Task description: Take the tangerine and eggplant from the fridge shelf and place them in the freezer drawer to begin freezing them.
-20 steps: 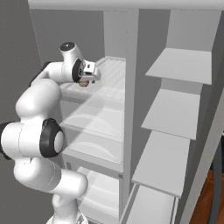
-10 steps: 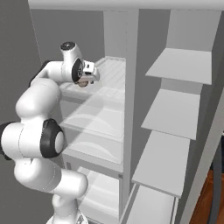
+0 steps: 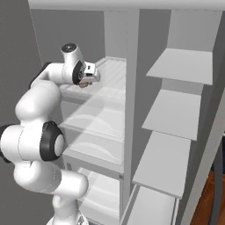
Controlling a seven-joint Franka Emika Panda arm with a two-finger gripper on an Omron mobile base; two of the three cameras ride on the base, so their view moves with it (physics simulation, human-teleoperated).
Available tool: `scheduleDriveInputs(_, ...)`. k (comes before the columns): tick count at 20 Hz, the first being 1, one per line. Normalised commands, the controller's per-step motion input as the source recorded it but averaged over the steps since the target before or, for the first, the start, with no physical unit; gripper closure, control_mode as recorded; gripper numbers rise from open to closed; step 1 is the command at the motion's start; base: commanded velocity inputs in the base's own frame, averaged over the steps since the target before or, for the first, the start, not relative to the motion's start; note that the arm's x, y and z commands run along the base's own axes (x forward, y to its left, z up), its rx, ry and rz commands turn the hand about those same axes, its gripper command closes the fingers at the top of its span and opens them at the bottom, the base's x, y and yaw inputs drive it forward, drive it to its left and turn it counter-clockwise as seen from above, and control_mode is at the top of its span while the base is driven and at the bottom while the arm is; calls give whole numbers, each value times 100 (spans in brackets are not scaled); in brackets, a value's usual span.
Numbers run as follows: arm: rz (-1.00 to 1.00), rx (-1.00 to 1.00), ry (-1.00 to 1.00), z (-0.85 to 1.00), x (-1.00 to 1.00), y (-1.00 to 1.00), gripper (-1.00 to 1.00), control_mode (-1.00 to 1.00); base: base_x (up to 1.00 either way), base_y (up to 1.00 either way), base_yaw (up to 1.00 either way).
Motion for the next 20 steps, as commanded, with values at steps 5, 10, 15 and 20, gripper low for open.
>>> scheduleDriveInputs(5, 1, 0, -18, -1, -54, 0, 100, -100, 0, 0, 0)
scheduleDriveInputs(10, 0, 3, -23, 2, -100, -1, 100, -100, 0, 0, 0)
scheduleDriveInputs(15, 0, 9, -6, 15, -100, -21, 100, -100, 0, 0, 0)
scheduleDriveInputs(20, -2, 12, 0, 1, -100, -24, 100, -100, 0, 0, 0)
